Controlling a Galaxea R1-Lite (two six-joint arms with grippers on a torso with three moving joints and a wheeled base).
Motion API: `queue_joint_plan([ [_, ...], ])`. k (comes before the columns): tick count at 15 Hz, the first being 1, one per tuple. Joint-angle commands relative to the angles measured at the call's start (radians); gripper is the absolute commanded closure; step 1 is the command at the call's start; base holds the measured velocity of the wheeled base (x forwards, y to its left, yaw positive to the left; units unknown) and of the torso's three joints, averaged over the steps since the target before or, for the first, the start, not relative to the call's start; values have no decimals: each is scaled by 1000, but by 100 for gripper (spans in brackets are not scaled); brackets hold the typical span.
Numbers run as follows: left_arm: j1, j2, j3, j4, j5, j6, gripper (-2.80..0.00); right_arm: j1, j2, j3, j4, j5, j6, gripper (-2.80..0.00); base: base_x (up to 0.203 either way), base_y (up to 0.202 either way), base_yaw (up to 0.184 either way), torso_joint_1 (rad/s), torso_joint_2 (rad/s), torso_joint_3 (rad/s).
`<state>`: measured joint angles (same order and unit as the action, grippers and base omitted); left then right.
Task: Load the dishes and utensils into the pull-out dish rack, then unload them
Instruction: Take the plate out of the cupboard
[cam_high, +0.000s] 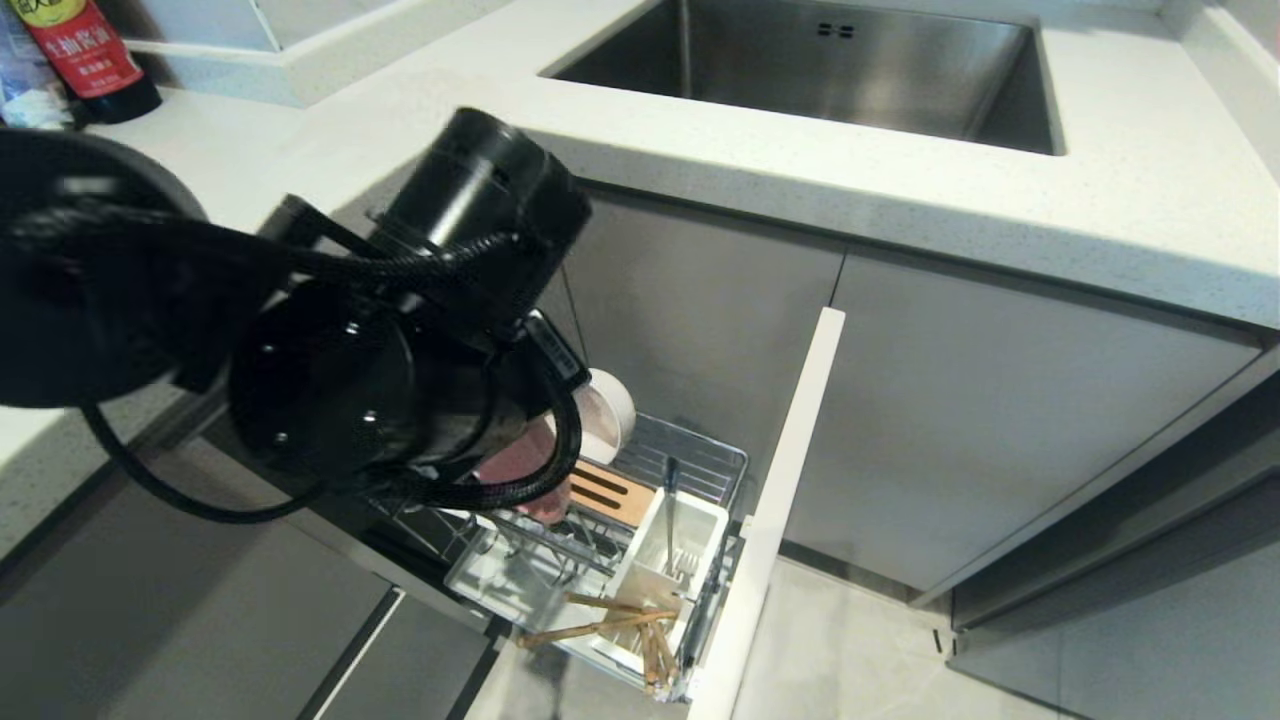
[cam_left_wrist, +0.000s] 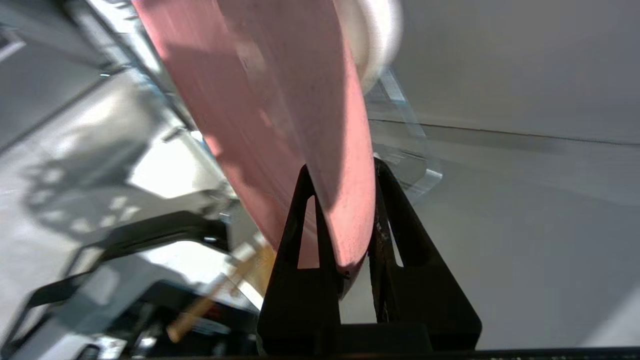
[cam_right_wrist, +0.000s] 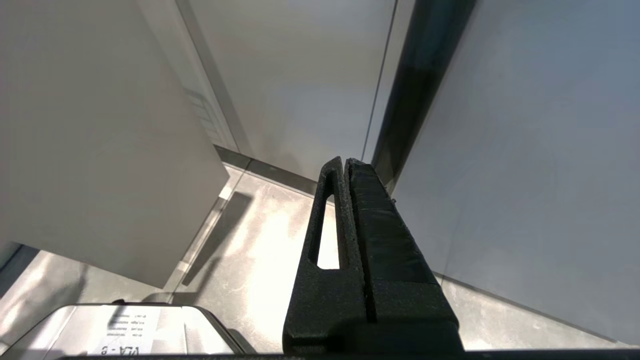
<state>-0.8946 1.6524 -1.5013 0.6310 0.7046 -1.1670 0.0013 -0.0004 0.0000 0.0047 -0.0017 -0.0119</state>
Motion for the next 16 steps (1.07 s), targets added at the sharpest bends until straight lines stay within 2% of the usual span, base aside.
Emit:
queue_joint_plan([
  [1, -36, -90, -9, -1, 4, -4, 0, 0, -1, 0, 0, 0, 0, 0, 0, 0, 0, 0, 0, 0],
  [4, -91, -208, -28, -6, 4, 57, 0, 0, 0, 0, 1, 0, 0, 0, 0, 0, 0, 0, 0, 0],
  [6, -100, -303, -47, -21, 4, 134, 0, 0, 0, 0, 0, 0, 0, 0, 0, 0, 0, 0, 0, 0],
  [11, -88, -560, -45, -241, -43, 455, 0, 0, 0, 0, 0, 0, 0, 0, 0, 0, 0, 0, 0, 0],
  [12, -65, -596, -44, -288, -56, 535, 0, 0, -1, 0, 0, 0, 0, 0, 0, 0, 0, 0, 0, 0],
  [14, 25, -622, -44, -339, -63, 622, 0, 0, 0, 0, 0, 0, 0, 0, 0, 0, 0, 0, 0, 0],
  [16, 183, -633, -44, -381, -64, 706, 0, 0, -1, 0, 0, 0, 0, 0, 0, 0, 0, 0, 0, 0],
])
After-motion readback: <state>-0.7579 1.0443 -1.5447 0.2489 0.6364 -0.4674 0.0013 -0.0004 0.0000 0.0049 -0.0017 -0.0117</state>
